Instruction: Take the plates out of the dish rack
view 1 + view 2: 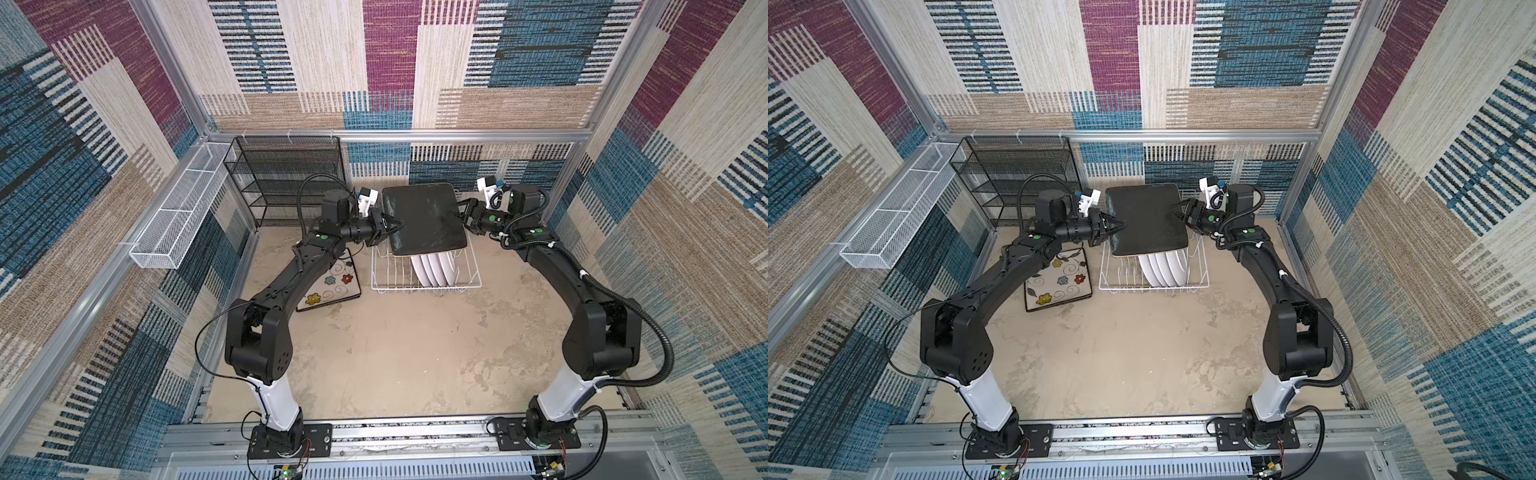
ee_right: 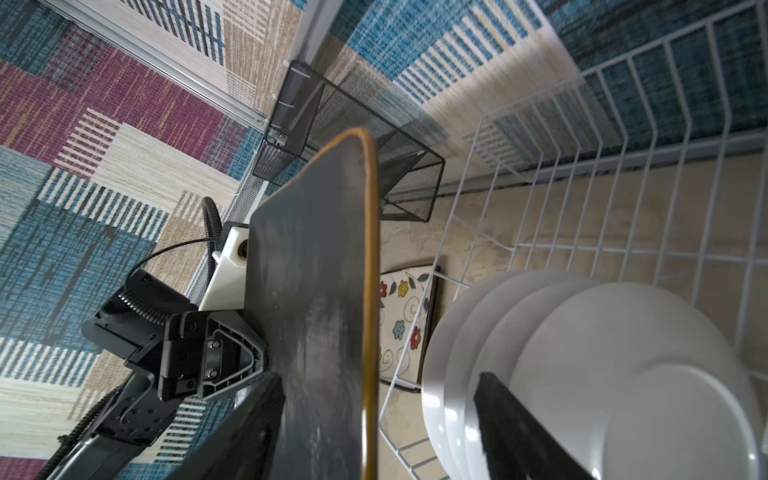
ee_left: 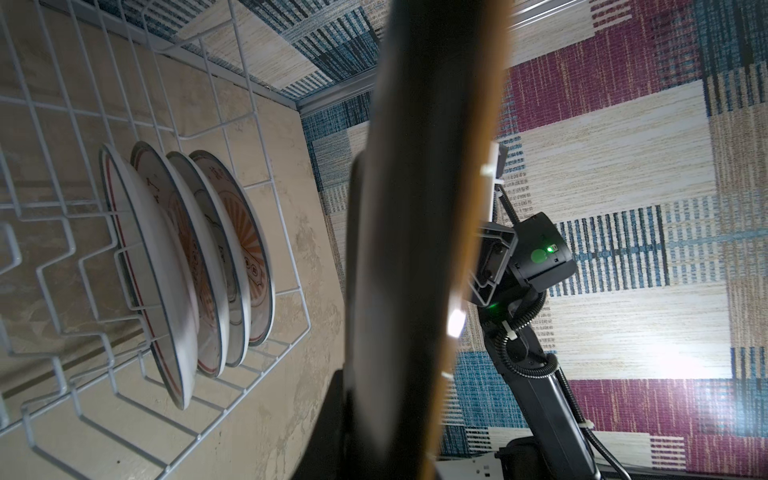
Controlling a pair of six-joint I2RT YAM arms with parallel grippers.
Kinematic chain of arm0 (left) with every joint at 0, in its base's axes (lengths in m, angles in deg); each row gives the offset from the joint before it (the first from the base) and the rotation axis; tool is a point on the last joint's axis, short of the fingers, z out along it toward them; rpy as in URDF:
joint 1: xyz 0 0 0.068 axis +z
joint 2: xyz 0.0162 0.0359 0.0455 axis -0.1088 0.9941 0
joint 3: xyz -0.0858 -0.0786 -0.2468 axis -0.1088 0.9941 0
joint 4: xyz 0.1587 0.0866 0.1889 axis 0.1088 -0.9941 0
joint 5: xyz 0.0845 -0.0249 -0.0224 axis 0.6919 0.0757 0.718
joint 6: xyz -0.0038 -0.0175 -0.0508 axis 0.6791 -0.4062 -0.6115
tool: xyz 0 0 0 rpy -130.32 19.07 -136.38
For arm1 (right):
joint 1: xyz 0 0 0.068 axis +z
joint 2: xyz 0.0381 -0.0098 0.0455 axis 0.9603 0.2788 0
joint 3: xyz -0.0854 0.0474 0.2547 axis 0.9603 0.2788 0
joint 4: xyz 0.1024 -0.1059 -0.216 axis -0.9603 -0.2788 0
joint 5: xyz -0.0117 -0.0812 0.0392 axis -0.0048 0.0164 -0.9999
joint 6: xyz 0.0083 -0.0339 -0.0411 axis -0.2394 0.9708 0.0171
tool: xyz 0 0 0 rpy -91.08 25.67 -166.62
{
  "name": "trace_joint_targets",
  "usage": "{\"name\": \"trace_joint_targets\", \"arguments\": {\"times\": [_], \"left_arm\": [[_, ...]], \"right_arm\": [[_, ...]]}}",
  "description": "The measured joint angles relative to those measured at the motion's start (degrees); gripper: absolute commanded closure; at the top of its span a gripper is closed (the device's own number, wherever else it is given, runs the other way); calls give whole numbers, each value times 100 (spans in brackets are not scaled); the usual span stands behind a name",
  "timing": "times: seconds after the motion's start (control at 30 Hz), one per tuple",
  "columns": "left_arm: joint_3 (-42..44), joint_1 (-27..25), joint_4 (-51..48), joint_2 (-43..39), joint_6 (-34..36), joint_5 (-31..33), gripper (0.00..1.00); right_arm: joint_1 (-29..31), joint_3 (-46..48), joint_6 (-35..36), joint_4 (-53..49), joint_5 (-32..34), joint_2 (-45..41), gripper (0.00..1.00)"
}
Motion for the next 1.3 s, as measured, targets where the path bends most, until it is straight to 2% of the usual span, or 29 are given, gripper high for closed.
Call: {"name": "trace_joint_targets", "arguments": {"times": [0.07, 0.27, 0.43, 0.73, 1.0, 1.3], "left_arm": [[-74, 28, -199, -35, 118, 15, 100], [-348, 87, -988, -155, 660, 151, 100], [-754, 166, -1893, -273, 1320, 389, 100], [-1523, 507, -3740, -535, 2463, 1088, 100], [-1641, 1008, -5086, -951, 3139, 1847, 100], [-1137, 1725, -5788, -1456, 3407, 2658, 100]], "right_arm": [[0, 66, 225, -28, 273, -199, 1], [0, 439, 1152, -68, 1099, -876, 0], [7, 907, 2046, -57, 1491, -1384, 0], [162, 1720, 3685, 153, 1401, -2076, 0], [839, 2006, 4975, 234, 1316, -2264, 0], [1333, 2096, 5571, 273, 1335, -2262, 0]]}}
